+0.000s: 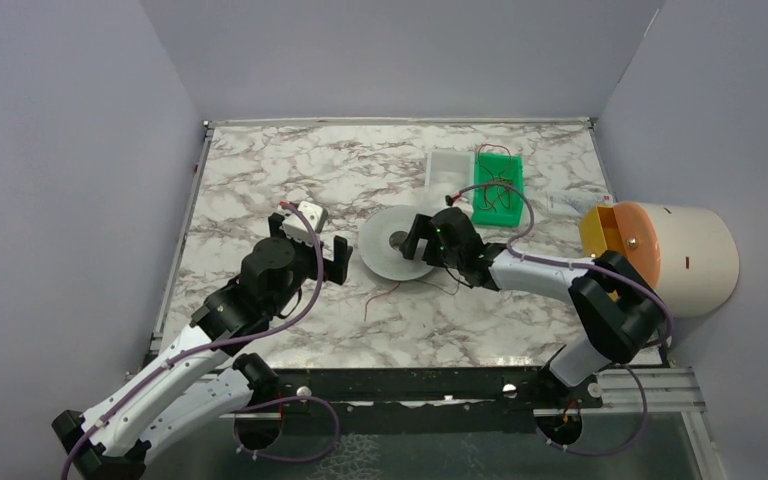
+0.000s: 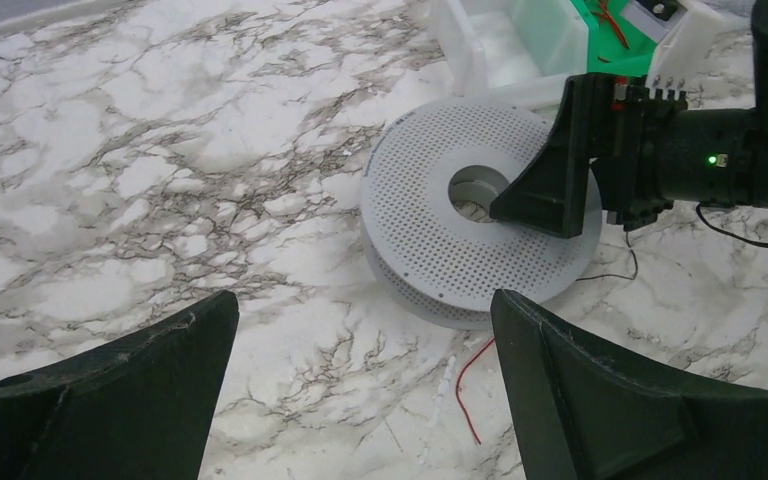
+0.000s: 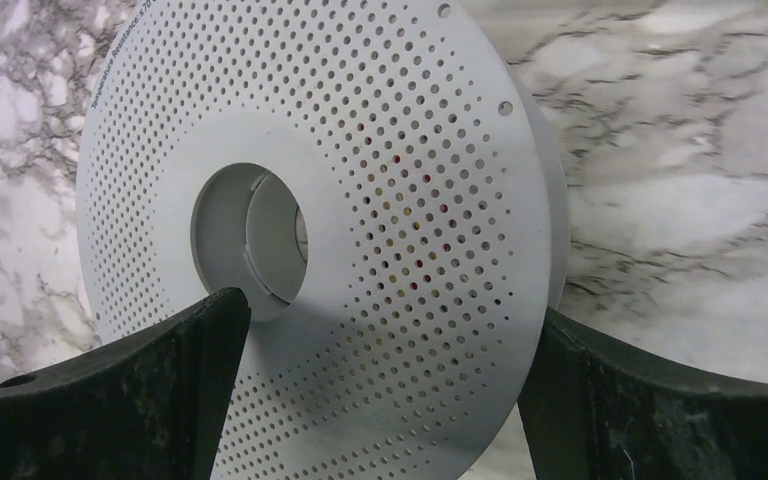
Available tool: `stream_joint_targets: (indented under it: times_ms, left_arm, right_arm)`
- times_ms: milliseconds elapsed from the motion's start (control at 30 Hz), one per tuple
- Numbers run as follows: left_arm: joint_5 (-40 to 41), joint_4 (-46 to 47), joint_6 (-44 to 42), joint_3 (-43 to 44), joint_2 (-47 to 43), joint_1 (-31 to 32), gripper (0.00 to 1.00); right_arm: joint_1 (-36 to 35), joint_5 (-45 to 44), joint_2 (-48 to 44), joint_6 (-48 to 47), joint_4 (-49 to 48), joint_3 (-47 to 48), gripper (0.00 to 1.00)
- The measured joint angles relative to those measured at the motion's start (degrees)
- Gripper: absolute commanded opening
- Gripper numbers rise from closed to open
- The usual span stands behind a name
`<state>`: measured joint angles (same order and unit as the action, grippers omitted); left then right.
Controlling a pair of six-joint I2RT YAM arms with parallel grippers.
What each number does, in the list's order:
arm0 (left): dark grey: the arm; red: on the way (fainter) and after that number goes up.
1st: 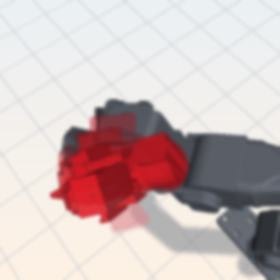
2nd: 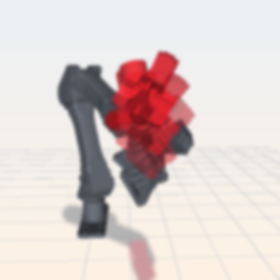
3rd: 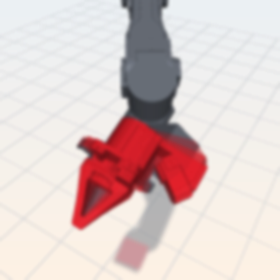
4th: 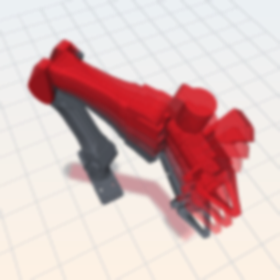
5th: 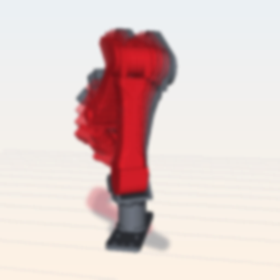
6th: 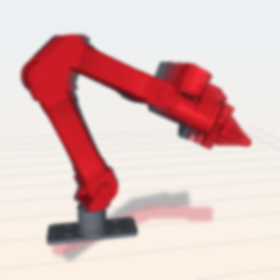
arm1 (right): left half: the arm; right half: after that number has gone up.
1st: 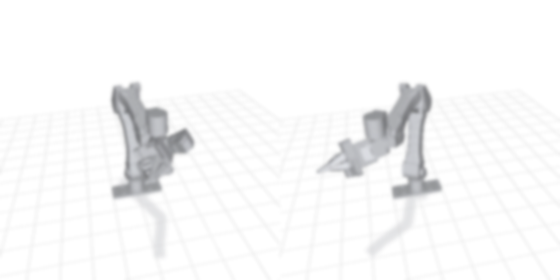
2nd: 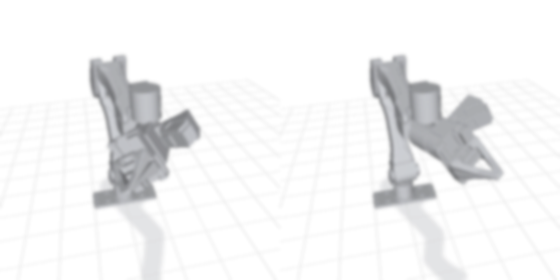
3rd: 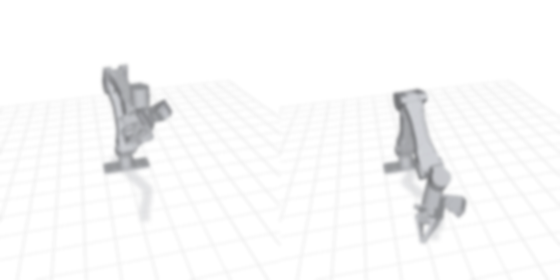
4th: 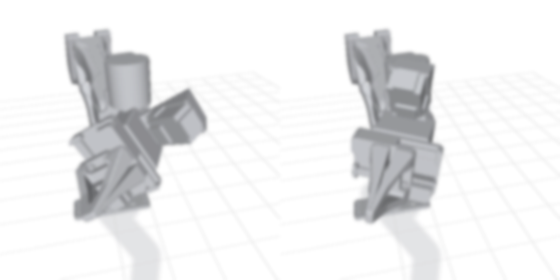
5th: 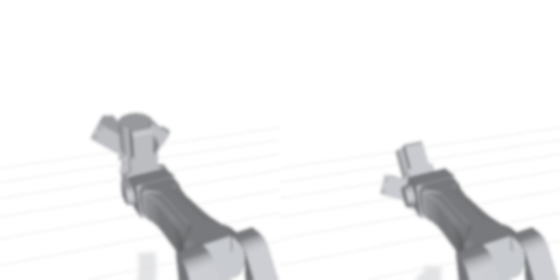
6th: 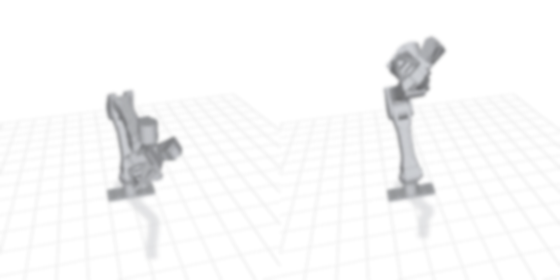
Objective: Wrap the cables
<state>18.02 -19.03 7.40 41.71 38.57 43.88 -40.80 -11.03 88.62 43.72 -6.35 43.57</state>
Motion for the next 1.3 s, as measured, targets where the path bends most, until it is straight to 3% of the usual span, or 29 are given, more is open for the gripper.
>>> stream_joint_targets:
  times_ms: [400, 600, 967, 1300]
  left_arm:
    - [-0.02, 0.04, 0.00, -0.15, 0.39, -0.04, 0.99]
    - [0.00, 0.02, 0.00, -0.17, 0.37, -0.07, 0.99]
    - [-0.02, 0.00, -0.02, -0.20, 0.37, -0.07, 0.99]
    - [0.00, 0.00, -0.02, -0.31, 0.33, -0.07, 0.99]
  right_arm:
    - [-6.67, 2.99, 15.19, 3.50, -0.09, 18.38, 1.00]
    - [-8.20, 3.10, 18.18, 3.85, 0.09, 23.17, 1.00]
    - [-8.37, -3.74, 16.17, 2.03, 3.89, 22.58, 1.00]
    - [-6.40, -16.72, 2.40, -4.85, 9.09, 13.11, 1.00]
